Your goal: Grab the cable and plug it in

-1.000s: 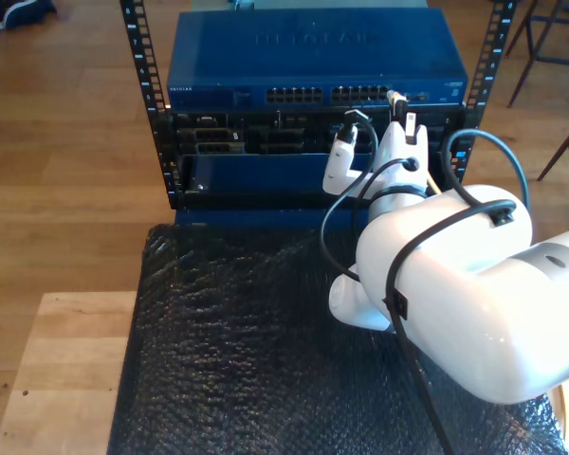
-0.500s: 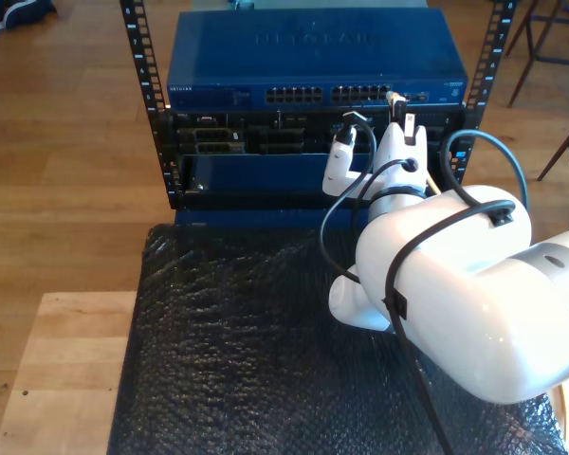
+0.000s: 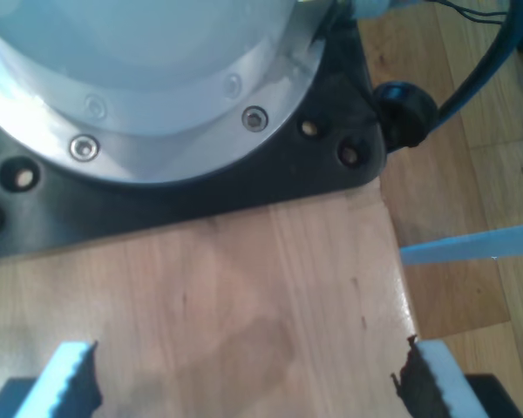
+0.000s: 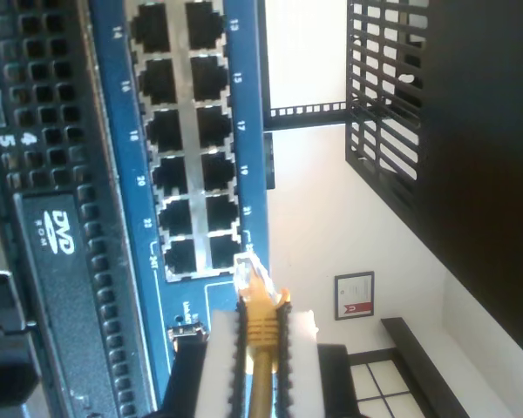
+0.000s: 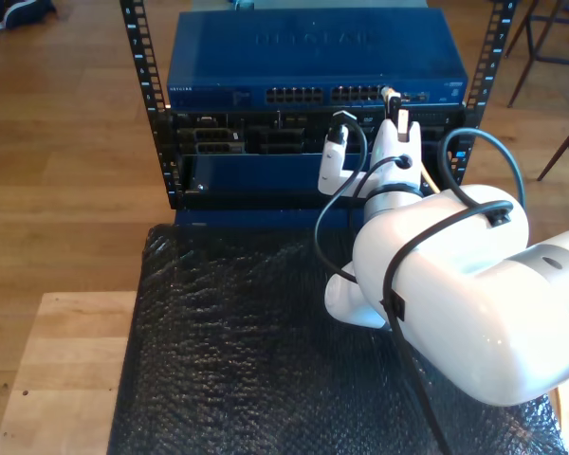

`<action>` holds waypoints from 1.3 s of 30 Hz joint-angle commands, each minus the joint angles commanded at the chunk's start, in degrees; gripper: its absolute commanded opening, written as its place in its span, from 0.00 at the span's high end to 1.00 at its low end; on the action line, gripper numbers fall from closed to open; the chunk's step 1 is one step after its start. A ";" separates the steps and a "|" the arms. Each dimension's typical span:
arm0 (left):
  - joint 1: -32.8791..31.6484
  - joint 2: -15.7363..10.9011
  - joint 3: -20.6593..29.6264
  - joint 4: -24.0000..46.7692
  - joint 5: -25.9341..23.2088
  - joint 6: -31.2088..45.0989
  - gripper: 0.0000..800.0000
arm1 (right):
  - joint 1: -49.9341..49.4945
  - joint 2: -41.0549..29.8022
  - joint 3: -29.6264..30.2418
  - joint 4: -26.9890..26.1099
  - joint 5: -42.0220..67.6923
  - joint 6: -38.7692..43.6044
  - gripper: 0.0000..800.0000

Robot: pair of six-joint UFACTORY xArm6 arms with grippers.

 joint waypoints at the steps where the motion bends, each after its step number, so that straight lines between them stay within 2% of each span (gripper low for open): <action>1: 0.00 0.00 0.00 0.00 0.00 0.00 0.00 | 0.00 0.00 0.00 0.00 0.00 0.00 1.00; 39: 0.00 0.00 0.00 0.00 0.00 0.00 0.00 | -0.09 1.76 -1.76 0.00 0.70 0.09 1.00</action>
